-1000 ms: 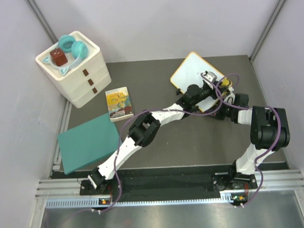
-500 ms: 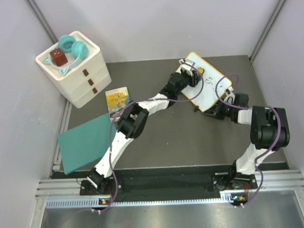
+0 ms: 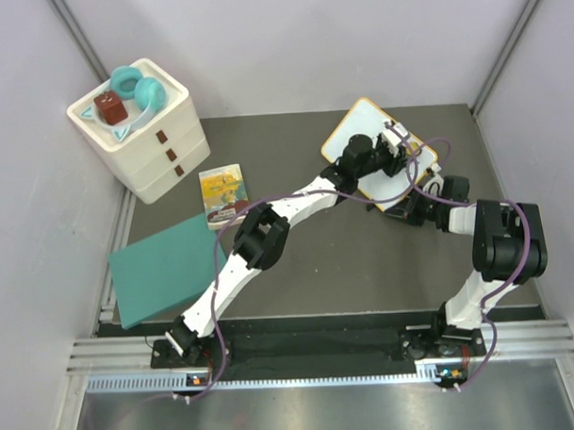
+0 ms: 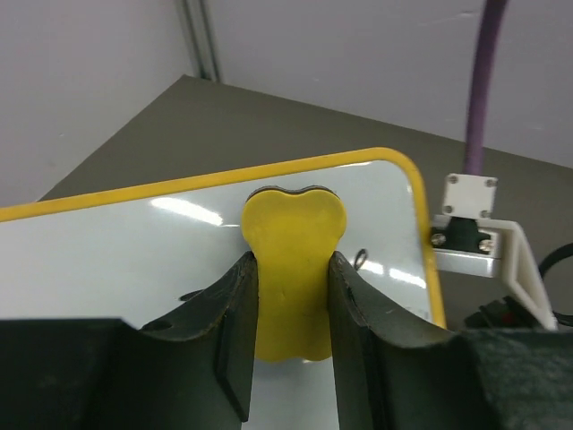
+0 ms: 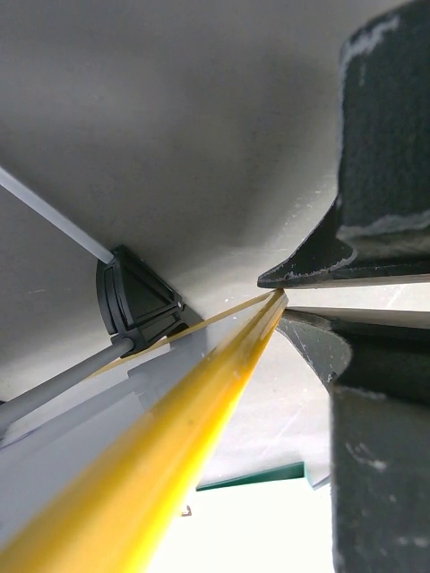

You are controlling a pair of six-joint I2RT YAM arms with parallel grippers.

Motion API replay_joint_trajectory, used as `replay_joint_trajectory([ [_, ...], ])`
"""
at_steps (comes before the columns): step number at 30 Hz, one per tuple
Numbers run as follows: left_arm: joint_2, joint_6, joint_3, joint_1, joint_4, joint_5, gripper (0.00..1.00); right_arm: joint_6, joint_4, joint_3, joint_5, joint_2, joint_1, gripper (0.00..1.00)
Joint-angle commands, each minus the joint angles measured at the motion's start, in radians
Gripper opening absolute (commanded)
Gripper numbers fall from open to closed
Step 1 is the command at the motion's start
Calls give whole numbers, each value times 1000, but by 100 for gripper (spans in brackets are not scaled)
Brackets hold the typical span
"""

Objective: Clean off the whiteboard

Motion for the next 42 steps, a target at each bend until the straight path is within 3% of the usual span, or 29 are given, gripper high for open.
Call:
replay_joint_trajectory([
  [1, 51, -33, -8, -21, -5, 89, 0, -68, -115, -13, -48, 27, 49, 0],
  [8, 36, -16, -32, 21, -20, -72, 0, -68, -117, -13, -46, 27, 51, 0],
  [13, 42, -84, 8, 106, -60, -122, 0, -71, -120, -11, -43, 27, 54, 0],
  [16, 31, 6, 12, 118, -98, -186, 0, -72, -121, -10, -43, 28, 54, 0],
  [24, 50, 212, 41, 91, -248, -10, 0, -71, -124, -10, -40, 28, 55, 0],
  [30, 53, 424, 38, 2, -330, 19, 0, -72, -126, -10, -40, 27, 55, 0],
  [39, 31, 389, -18, -47, -322, 236, 0, -72, -126, -10, -40, 27, 55, 0],
  [42, 18, 393, -55, -47, -330, 222, 0, -72, -126, -10, -40, 27, 55, 0],
])
